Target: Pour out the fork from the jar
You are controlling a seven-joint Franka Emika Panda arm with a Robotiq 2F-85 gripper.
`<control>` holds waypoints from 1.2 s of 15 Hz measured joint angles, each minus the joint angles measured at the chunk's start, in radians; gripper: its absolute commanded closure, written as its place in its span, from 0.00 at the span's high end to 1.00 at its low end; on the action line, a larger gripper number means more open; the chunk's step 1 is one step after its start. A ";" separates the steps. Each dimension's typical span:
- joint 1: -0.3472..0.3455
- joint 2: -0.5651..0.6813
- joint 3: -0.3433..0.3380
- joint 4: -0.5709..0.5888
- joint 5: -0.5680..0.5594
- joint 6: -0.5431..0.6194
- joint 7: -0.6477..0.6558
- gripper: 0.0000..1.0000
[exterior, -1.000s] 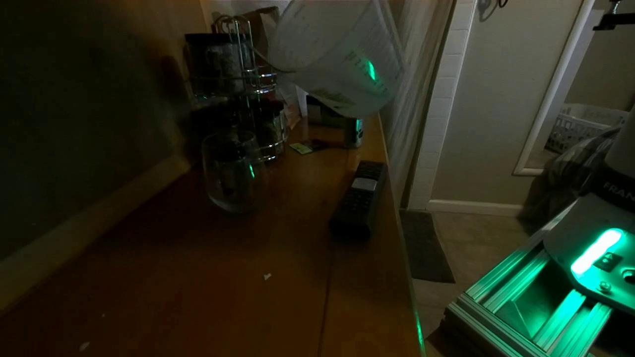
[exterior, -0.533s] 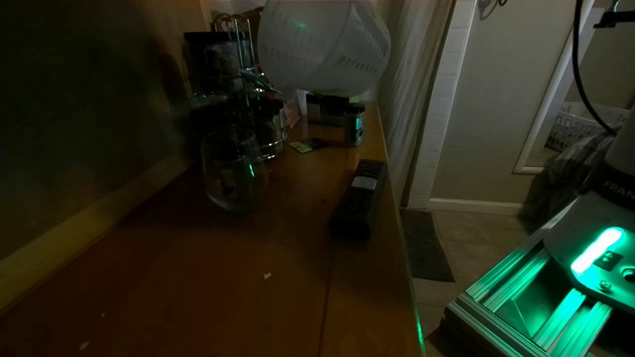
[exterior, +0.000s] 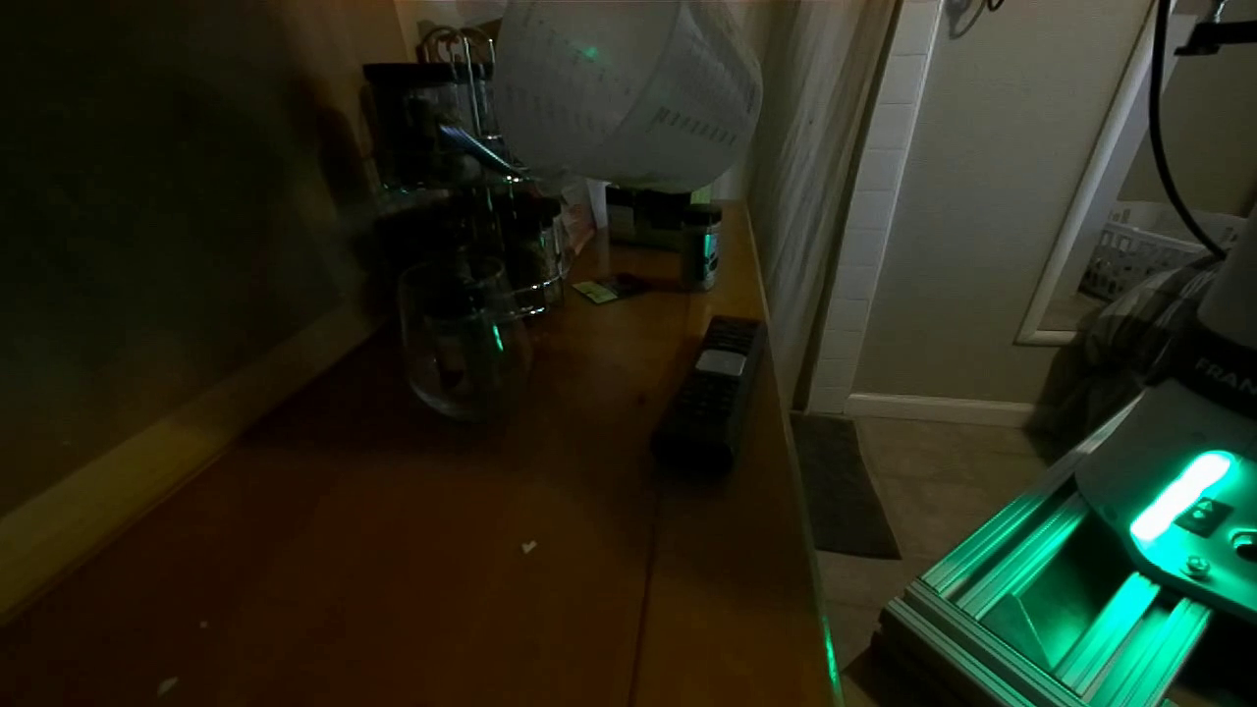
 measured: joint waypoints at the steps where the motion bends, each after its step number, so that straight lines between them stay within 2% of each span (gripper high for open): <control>1: 0.000 0.000 0.000 -0.005 -0.009 -0.004 -0.006 0.10; 4: 0.001 0.000 0.000 -0.019 -0.064 -0.044 -0.058 0.10; 8: 0.001 0.000 0.003 -0.031 -0.144 -0.102 -0.189 0.10; 15: 0.002 0.000 0.013 -0.055 -0.315 -0.110 -0.471 0.10; 18: 0.002 0.000 0.014 -0.064 -0.352 -0.109 -0.565 0.10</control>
